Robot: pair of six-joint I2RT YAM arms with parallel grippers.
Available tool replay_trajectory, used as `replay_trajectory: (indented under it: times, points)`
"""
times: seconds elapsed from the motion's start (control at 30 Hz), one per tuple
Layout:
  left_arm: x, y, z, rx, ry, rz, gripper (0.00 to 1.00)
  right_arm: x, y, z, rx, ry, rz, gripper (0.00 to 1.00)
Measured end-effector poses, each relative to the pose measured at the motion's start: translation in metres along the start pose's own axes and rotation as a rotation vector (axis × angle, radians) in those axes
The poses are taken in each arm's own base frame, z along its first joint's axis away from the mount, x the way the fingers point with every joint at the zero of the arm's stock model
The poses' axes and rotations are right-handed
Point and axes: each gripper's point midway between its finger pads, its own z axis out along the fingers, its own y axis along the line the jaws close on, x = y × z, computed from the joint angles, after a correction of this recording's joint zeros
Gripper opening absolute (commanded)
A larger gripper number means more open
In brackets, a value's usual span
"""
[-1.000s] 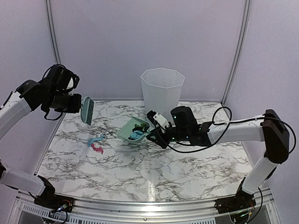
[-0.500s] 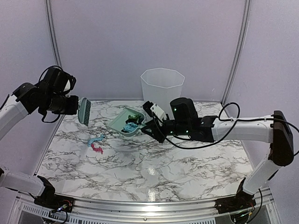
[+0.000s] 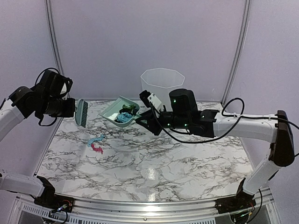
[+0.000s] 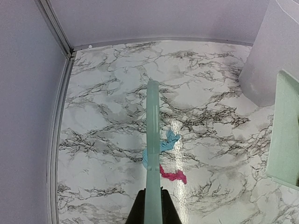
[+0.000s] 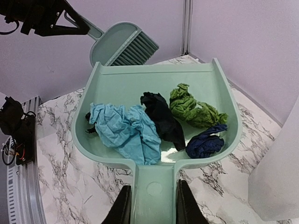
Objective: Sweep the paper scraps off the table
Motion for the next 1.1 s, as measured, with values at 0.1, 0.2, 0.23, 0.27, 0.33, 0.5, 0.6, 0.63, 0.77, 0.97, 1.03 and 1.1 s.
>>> replay_trajectory:
  times: [0.1,0.2,0.23,0.27,0.33,0.5,0.6,0.63,0.77,0.97,1.03,1.1]
  points:
    - [0.002,0.002,-0.002,-0.001,-0.003,-0.004,0.00,-0.004,0.000,-0.001,0.000,-0.007,-0.001,0.00]
    - [0.004,0.003,-0.003,0.000,-0.006,-0.010,0.00,-0.009,0.000,-0.001,0.002,-0.012,-0.002,0.00]
    - [0.004,0.003,-0.004,0.000,-0.006,-0.013,0.00,-0.011,0.000,-0.002,0.002,-0.015,-0.002,0.00]
    - [0.004,0.004,-0.004,0.000,-0.007,-0.014,0.00,-0.014,0.000,-0.002,0.003,-0.019,-0.002,0.00]
    - [0.005,0.004,-0.005,0.000,-0.009,-0.018,0.00,-0.020,0.000,-0.003,0.006,-0.029,-0.001,0.00]
    - [0.011,0.006,-0.004,-0.004,-0.002,-0.020,0.00,-0.039,-0.003,-0.007,0.023,-0.059,0.001,0.00]
    - [0.014,0.007,-0.003,-0.008,0.003,-0.019,0.00,-0.054,-0.004,-0.010,0.036,-0.080,0.009,0.00]
    - [0.014,0.007,-0.002,-0.009,0.005,-0.019,0.00,-0.061,-0.005,-0.012,0.043,-0.091,0.012,0.00]
    - [0.014,0.008,-0.002,-0.011,0.003,-0.019,0.00,-0.084,-0.009,-0.019,0.071,-0.125,0.037,0.00]
    - [0.014,0.008,-0.002,-0.011,0.003,-0.020,0.00,-0.120,-0.016,-0.033,0.117,-0.176,0.083,0.00]
    - [0.014,0.008,-0.002,-0.012,0.004,-0.020,0.00,-0.133,-0.021,-0.038,0.129,-0.199,0.108,0.00]
    - [0.014,0.008,-0.002,-0.012,0.004,-0.021,0.00,-0.137,-0.027,-0.040,0.135,-0.209,0.133,0.00]
